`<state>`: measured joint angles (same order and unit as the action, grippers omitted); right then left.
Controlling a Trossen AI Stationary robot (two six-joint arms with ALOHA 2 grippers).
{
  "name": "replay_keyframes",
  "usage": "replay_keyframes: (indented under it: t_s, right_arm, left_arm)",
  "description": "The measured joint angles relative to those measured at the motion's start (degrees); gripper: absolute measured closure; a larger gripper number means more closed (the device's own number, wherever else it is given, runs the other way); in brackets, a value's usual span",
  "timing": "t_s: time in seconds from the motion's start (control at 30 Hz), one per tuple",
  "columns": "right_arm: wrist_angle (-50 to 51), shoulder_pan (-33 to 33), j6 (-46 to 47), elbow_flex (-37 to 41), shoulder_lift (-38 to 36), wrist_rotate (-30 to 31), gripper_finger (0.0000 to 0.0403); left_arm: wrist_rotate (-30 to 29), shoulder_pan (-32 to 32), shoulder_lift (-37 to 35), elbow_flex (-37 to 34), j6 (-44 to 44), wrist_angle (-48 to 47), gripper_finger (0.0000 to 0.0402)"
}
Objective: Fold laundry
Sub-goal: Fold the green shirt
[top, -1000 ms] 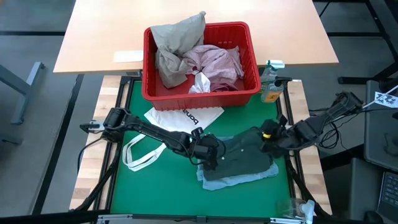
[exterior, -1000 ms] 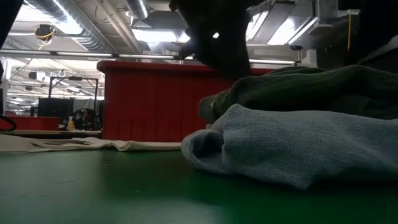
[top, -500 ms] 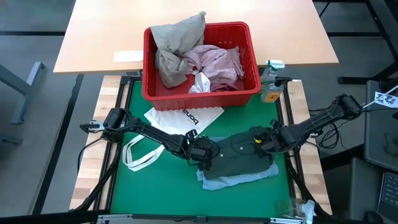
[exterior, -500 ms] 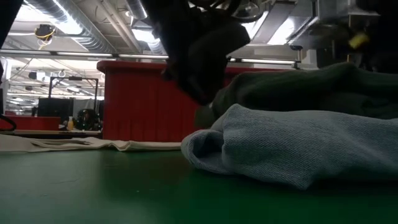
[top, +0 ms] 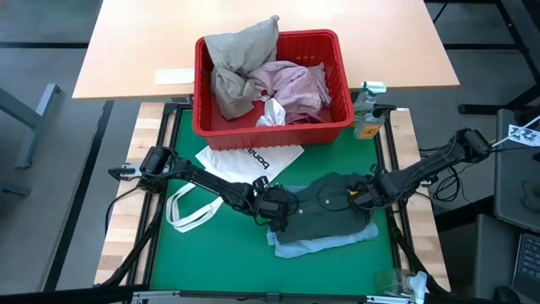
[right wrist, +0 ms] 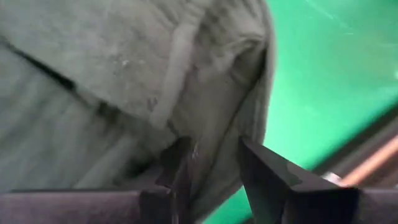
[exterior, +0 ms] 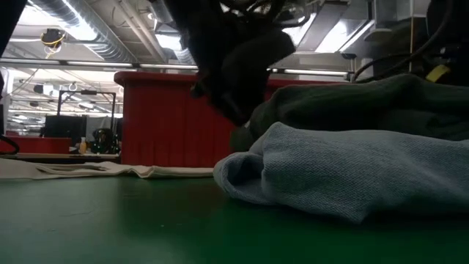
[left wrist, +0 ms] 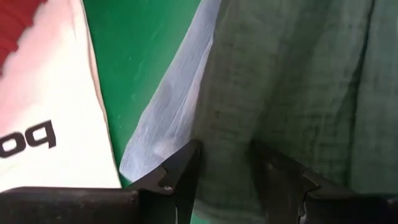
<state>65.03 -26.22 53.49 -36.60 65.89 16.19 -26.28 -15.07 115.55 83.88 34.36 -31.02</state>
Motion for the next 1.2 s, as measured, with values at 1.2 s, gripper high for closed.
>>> replay_keyframes:
  t_s: [1.2]
  right_arm:
    - [-10.97, 12.43, -17.98, -2.28, -0.04, -15.17, 0.0275]
  left_arm:
    - [-1.73, -0.02, -0.18, 10.71, 0.09, -8.13, 0.0262]
